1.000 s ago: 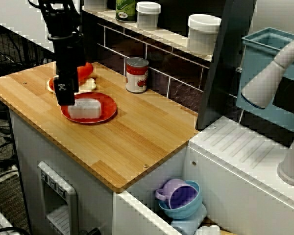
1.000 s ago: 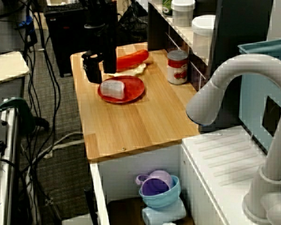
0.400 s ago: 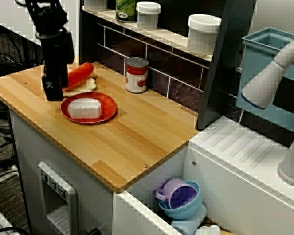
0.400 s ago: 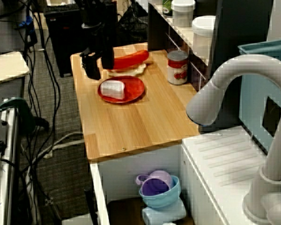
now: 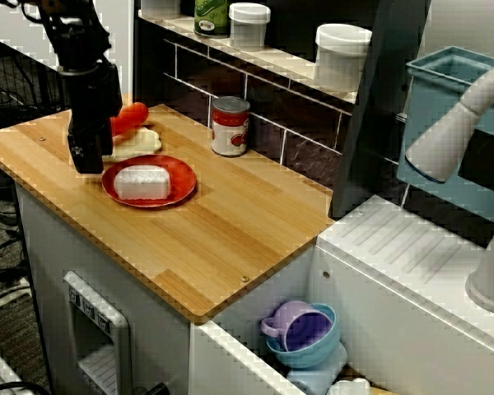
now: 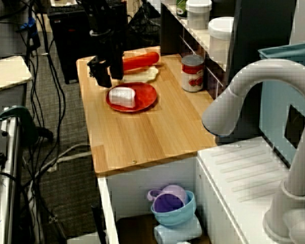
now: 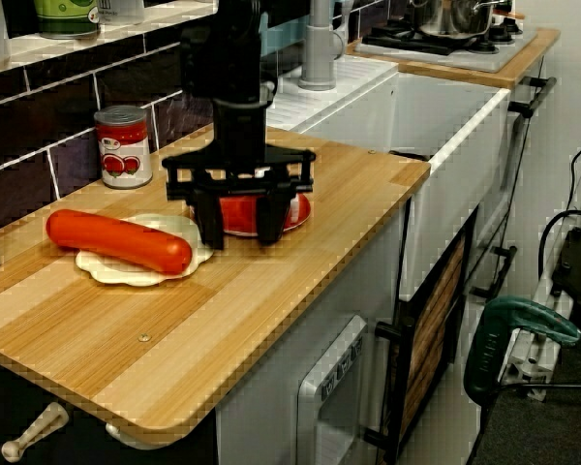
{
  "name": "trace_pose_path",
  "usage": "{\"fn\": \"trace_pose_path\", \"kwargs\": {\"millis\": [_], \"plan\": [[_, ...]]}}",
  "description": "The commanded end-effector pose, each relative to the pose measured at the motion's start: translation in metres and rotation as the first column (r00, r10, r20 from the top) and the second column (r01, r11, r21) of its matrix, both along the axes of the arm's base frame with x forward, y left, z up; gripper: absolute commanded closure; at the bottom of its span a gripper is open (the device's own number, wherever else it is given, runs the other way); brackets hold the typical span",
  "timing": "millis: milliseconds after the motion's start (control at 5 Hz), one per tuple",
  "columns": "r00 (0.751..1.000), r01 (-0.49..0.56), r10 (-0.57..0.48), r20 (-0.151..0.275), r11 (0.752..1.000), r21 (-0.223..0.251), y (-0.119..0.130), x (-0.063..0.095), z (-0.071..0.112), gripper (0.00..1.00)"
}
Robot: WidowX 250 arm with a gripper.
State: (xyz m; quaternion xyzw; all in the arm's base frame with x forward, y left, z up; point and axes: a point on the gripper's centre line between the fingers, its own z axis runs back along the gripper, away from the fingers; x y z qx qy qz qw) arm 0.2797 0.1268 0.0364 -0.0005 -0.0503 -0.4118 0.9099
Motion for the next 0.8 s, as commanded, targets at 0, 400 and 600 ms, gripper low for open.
{"fn": "trace_pose_path", "kwargs": {"millis": [0, 400, 600], "plan": [[1.0, 0.03, -0.03, 0.008, 0.999, 0.026, 0.004, 0.012, -0.003, 1.0], [0.999, -0.037, 0.037, -0.037, 0.999, -0.002, -0.004, 0.028, -0.015, 1.0], [0.991, -0.116, 0.112, -0.07, 0.992, -0.057, -0.023, 0.046, -0.015, 1.0]]}}
